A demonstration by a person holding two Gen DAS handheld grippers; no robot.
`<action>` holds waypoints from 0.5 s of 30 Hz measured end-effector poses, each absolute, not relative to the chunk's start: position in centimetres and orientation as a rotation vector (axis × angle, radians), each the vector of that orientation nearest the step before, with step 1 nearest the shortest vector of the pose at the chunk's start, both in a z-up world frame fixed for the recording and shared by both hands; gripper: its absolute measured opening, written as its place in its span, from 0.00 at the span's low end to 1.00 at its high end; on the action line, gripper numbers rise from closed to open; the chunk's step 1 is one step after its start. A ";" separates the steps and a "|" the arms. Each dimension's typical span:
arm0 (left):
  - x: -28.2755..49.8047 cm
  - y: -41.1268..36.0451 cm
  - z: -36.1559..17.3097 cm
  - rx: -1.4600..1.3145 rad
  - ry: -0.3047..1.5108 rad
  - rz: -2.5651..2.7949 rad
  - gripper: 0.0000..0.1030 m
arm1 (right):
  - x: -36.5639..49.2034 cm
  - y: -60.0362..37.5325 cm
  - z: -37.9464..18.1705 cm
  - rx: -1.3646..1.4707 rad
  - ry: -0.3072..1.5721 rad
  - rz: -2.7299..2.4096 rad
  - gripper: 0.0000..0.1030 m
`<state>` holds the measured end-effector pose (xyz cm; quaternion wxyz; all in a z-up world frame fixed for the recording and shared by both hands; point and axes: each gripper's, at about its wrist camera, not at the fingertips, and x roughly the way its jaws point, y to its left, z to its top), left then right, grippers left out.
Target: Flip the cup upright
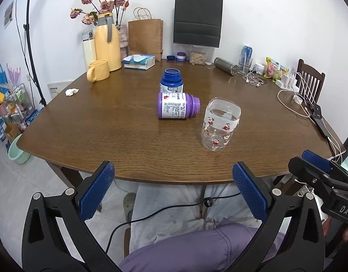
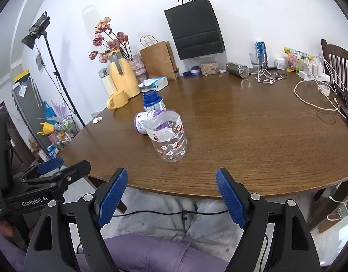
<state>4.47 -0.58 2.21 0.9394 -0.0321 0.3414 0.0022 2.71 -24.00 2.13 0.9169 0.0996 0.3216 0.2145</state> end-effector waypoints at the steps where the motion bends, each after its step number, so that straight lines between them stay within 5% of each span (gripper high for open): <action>1: 4.5 -0.5 2.2 -0.066 0.699 0.005 1.00 | 2.7 -24.0 2.1 0.202 0.663 0.440 0.82; 15: 4.5 -0.6 2.2 -0.053 0.692 -0.017 1.00 | 2.7 -23.9 2.1 0.202 0.669 0.435 0.82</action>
